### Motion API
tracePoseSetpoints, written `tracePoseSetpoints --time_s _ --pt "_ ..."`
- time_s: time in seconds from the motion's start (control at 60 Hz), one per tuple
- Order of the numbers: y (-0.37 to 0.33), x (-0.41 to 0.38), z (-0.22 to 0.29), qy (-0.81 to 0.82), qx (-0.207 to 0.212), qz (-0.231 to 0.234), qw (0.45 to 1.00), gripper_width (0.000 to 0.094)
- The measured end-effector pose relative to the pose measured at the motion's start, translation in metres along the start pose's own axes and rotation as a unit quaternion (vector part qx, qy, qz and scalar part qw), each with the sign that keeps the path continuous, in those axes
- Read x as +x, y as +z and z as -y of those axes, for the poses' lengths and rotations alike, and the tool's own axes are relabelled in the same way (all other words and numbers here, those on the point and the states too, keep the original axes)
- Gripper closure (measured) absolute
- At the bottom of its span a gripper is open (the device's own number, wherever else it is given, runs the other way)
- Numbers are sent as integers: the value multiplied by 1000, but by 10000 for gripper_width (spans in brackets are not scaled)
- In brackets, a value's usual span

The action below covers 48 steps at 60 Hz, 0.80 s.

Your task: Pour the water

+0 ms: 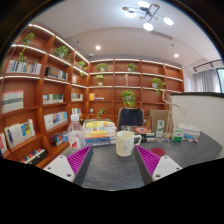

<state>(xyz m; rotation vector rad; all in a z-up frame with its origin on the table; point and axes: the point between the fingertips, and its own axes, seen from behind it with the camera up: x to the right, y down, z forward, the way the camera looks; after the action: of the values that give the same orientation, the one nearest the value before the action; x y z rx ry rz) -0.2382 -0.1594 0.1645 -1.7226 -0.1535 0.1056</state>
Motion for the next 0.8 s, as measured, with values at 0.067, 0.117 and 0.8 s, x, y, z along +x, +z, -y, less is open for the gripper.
tracePoseSetpoints --time_s 0.067,0.117,0.8 --pt "4 -15 2 5 2 -24 1000 61" --pt "7 -22 -2 11 1 -29 1000 61" --pt "153 -174 -24 32 17 -32 999 85"
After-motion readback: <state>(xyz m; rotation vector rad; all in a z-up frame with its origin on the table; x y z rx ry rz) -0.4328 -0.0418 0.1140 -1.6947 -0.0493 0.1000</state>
